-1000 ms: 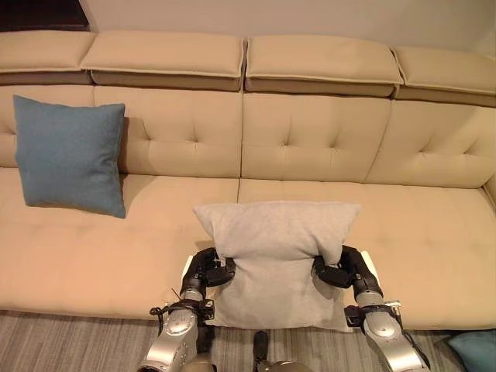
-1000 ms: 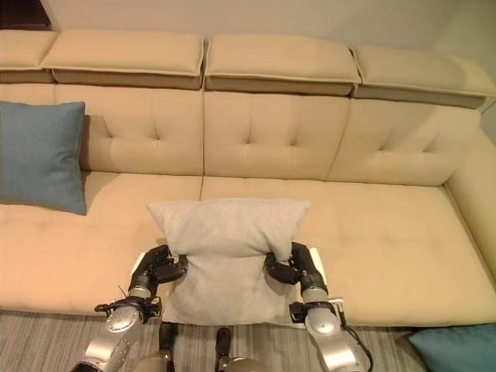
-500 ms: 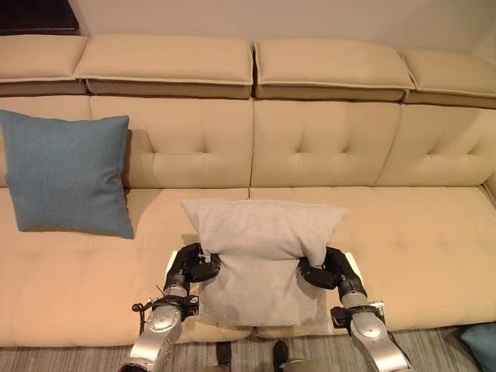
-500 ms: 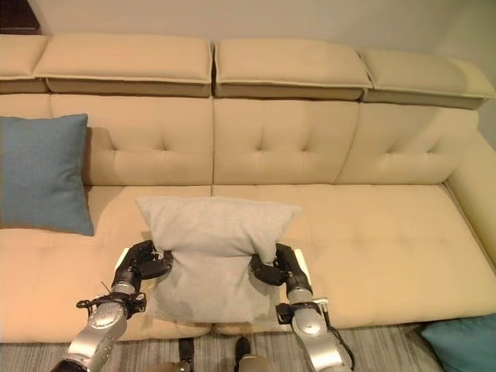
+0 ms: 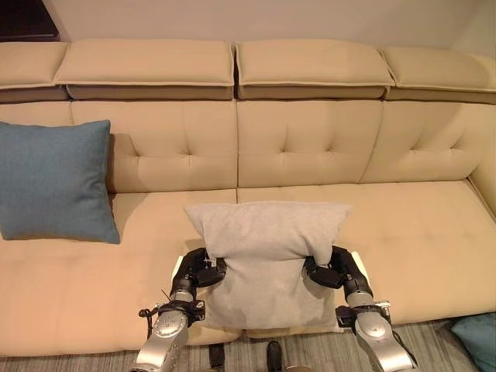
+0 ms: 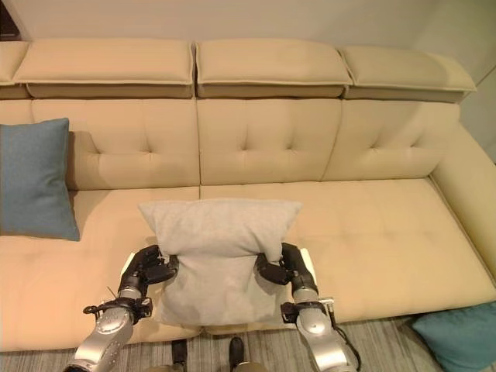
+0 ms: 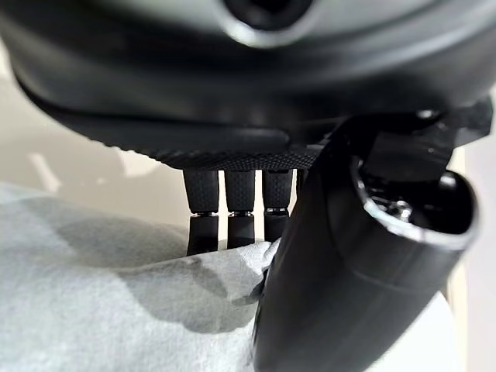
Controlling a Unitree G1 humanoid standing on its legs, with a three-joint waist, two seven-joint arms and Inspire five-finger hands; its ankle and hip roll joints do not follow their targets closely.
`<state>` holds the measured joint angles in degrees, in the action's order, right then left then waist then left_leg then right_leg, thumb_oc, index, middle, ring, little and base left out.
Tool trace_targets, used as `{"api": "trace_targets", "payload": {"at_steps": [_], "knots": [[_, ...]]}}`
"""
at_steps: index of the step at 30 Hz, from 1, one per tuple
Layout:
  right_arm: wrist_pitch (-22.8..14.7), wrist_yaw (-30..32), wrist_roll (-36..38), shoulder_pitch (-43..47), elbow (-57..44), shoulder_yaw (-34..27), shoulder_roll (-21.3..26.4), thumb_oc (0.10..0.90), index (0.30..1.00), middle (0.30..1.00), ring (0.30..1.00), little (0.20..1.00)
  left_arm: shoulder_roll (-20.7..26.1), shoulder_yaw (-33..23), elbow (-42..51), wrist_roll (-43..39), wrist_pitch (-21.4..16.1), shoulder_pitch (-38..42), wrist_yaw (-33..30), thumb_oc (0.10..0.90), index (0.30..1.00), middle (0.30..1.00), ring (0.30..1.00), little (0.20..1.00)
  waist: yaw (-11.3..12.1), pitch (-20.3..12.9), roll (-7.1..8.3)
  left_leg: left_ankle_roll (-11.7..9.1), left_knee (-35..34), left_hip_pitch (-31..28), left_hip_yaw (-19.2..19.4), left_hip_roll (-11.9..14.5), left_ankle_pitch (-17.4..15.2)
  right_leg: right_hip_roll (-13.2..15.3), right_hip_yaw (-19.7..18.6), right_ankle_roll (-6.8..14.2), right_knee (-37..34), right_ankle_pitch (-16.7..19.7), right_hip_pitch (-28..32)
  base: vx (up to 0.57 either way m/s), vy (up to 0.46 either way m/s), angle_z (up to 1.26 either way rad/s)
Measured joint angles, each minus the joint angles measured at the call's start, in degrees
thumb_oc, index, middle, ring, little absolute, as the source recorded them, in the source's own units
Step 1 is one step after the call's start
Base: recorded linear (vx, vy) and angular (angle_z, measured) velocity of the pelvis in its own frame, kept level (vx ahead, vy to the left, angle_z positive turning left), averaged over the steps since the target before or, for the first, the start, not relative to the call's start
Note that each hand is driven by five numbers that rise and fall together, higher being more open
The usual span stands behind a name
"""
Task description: Pick up all the scattered cushions and arrange them neatly on the sofa.
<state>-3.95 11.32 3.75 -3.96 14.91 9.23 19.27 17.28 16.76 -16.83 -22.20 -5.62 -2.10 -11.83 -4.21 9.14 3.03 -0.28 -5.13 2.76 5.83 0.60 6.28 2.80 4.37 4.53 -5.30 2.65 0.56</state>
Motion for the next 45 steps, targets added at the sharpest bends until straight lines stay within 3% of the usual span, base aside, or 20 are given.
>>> {"api": "trace_targets", "payload": {"at_steps": [6, 11, 14, 19, 22, 28, 35, 36, 37, 38, 39, 40, 41, 42, 43, 45], "knots": [[0.18, 0.89, -0.19, 2.13, -0.46, -0.23, 0.85, 0.4, 0.3, 0.3, 0.3, 0.3, 0.4, 0.13, 1.88, 0.94, 0.01, 1.62, -0.42, 0.4, 0.3, 0.3, 0.3, 0.3, 0.0, -0.61, -1.08, -0.14, 0.02, 0.63, -0.08, 0.19, 0.13, -0.15, 0.06, 0.0, -0.04, -0.02, -0.6, 0.0, -0.054, 0.01], [0.5, 4.97, -1.11, 10.89, 0.19, 1.6, 3.37, 0.4, 0.3, 0.3, 0.3, 0.3, 1.11, 1.02, 1.18, 1.0, -0.01, 8.49, -3.66, 0.4, 0.3, 0.3, 0.3, 0.3, 0.18, -1.45, -2.8, -0.32, 0.04, 6.35, -0.31, 0.38, 1.8, -0.42, 0.09, -0.65, 0.01, 1.62, -6.24, -0.07, -0.024, 0.01], [0.72, 7.26, -1.22, 16.36, 1.64, 1.87, 3.38, 0.4, 0.3, 0.3, 0.3, 0.3, 0.88, 1.18, -0.58, 0.99, -0.13, 13.75, -5.53, 0.4, 0.3, 0.3, 0.3, 0.3, 0.23, -1.29, -3.49, -0.49, 0.05, 9.16, -0.8, 0.56, 2.68, -0.67, 0.18, -0.81, 0.01, 2.24, -8.91, -0.11, -0.015, 0.06], [1.16, 13.13, -1.34, 33.38, 12.05, 6.18, 4.83, 0.4, 0.3, 0.3, 0.3, 0.3, 1.78, 3.32, -10.32, 0.93, -0.31, 31.35, -11.14, 0.4, 0.3, 0.3, 0.3, 0.3, 0.4, -1.49, -5.7, -1.24, 0.07, 17.8, -1.64, 0.82, 4.85, -1.04, 0.51, -1.2, 0.04, 4.18, -17.36, -0.11, -0.014, 0.03], [1.79, 15.38, -1.34, 40.43, 18.27, 8.55, 5.53, 0.4, 0.3, 0.3, 0.3, 0.3, 3.1, 6.61, -16.74, 0.96, -0.86, 40.3, -13.09, 0.4, 0.3, 0.3, 0.3, 0.3, 0.16, -1.77, -6.18, -1.36, 0.12, 21.0, -2.56, 0.8, 5.88, -1.04, 1.63, -1.34, 0.05, 4.32, -20.23, -0.06, -0.012, 0.12], [2.16, 19.28, -1.37, 50.6, 23.56, 11.62, 6.72, 0.4, 0.3, 0.3, 0.3, 0.3, 4.57, 9.31, -23.17, 1.65, -1.18, 50.74, -15.7, 0.4, 0.3, 0.3, 0.3, 0.3, 0.47, -1.83, -6.46, -1.96, 0.13, 25.41, -3.1, 0.79, 6.6, -1.0, 1.73, -1.7, 0.08, 4.66, -24.49, 0.0, -0.002, 0.02], [2.3, 23.85, -3.38, 58.03, 25.88, 14.09, 7.96, 0.4, 0.3, 0.3, 0.3, 0.3, 4.71, 9.89, -25.23, 3.85, -1.19, 57.03, -19.35, 0.4, 0.3, 0.3, 0.3, 0.3, 0.91, -1.83, -6.44, -1.96, 0.13, 26.19, -3.32, 0.67, 6.63, -0.84, 1.94, -1.64, 0.14, 4.61, -25.04, 0.01, -0.013, 0.02], [2.3, 24.18, -3.57, 58.47, 25.88, 14.1, 8.1, 0.703, 0.754, 0.754, 0.754, 0.754, 4.7, 9.86, -25.23, 4.29, -1.19, 57.44, -19.68, 0.664, 0.695, 0.695, 0.695, 0.695, 1.03, -1.82, -6.44, -1.93, 0.14, 26.16, -3.37, 0.71, 6.65, -0.84, 1.97, -1.46, 0.56, 4.46, -25.16, 0.03, -0.032, 0.0], [2.3, 24.61, -3.72, 58.99, 25.88, 14.24, 8.59, 0.703, 0.754, 0.754, 0.754, 0.754, 4.44, 9.88, -25.34, 4.41, -1.19, 58.13, -20.21, 0.664, 0.695, 0.695, 0.695, 0.695, 1.51, -1.81, -6.45, -1.2, 0.13, 26.16, -3.52, 0.91, 7.18, -0.83, 1.88, -0.5, 3.35, 3.26, -26.54, 0.02, -0.028, -0.06], [2.3, 24.81, -3.76, 59.4, 25.91, 14.36, 8.94, 0.8, 0.9, 0.9, 0.9, 0.9, 4.27, 9.9, -25.68, 4.42, -1.19, 58.84, -20.37, 0.8, 0.9, 0.9, 0.9, 0.9, 1.94, -1.68, -6.58, 0.07, 0.14, 26.25, -3.87, 1.2, 8.11, -0.71, 1.75, 0.24, 9.26, 1.37, -29.56, 0.02, -0.027, -0.08], [2.29, 25.09, -3.82, 59.85, 26.19, 14.57, 9.11, 0.8, 0.9, 0.9, 0.9, 0.9, 4.3, 9.83, -25.89, 4.43, -1.19, 59.28, -20.52, 0.8, 0.9, 0.9, 0.9, 0.9, 1.88, -1.46, -6.9, 1.53, 0.18, 26.26, -4.77, 1.44, 9.15, -0.39, 1.67, 1.15, 16.4, -1.09, -33.73, 0.0, 0.0, 0.0], [2.29, 25.24, -3.87, 60.07, 26.63, 14.62, 9.26, 0.8, 0.9, 0.9, 0.9, 0.9, 4.31, 9.98, -25.93, 4.55, -1.19, 59.41, -21.02, 0.8, 0.9, 0.9, 0.9, 0.9, 1.43, -1.48, -7.15, 1.65, 0.19, 26.27, -5.64, 1.41, 9.26, -0.62, 1.35, 2.05, 15.48, -3.3, -34.75, 0.01, -0.016, 0.26], [2.3, 25.58, -3.86, 60.3, 27.01, 14.66, 9.58, 0.8, 0.9, 0.9, 0.9, 0.9, 4.31, 10.02, -25.95, 5.22, -1.22, 59.68, -21.27, 0.8, 0.9, 0.9, 0.9, 0.9, 0.81, -1.56, -6.8, 1.6, 0.15, 26.18, -5.65, 0.37, 9.22, -0.08, 0.97, 2.22, 7.76, -0.39, -32.76, -0.01, -0.02, 0.87], [2.32, 26.46, -3.89, 60.8, 27.05, 14.44, 11.58, 0.8, 0.9, 0.9, 0.9, 0.9, 4.07, 9.93, -25.69, 6.75, -1.58, 60.89, -21.4, 0.8, 0.9, 0.9, 0.9, 0.9, -0.3, -1.62, -6.09, 0.1, 0.14, 26.24, -5.37, -1.83, 8.1, 1.65, 0.53, -1.14, -0.01, 7.89, -30.66, 0.01, -0.017, 0.61], [2.46, 26.48, -3.86, 61.52, 27.1, 14.37, 11.96, 0.8, 0.9, 0.9, 0.9, 0.9, 4.69, 9.58, -25.32, 7.0, -1.74, 61.19, -21.39, 0.8, 0.9, 0.9, 0.9, 0.9, 1.13, -1.49, -5.95, -0.44, 0.15, 26.8, -4.76, -1.16, 7.86, 1.07, 0.1, -1.47, 0.02, 8.34, -31.51, 0.0, -0.019, 0.38], [2.67, 26.39, -3.72, 61.4, 27.1, 15.3, 12.01, 0.8, 0.9, 0.9, 0.9, 0.9, 4.87, 8.71, -25.48, 7.08, -1.62, 60.86, -21.37, 0.8, 0.9, 0.9, 0.9, 0.9, 1.77, -1.29, -5.75, -1.91, 1.89, 27.83, -4.78, -0.34, 7.06, 0.19, 0.15, -2.24, 0.06, 8.92, -31.75, 0.0, -0.008, -0.04]]}}
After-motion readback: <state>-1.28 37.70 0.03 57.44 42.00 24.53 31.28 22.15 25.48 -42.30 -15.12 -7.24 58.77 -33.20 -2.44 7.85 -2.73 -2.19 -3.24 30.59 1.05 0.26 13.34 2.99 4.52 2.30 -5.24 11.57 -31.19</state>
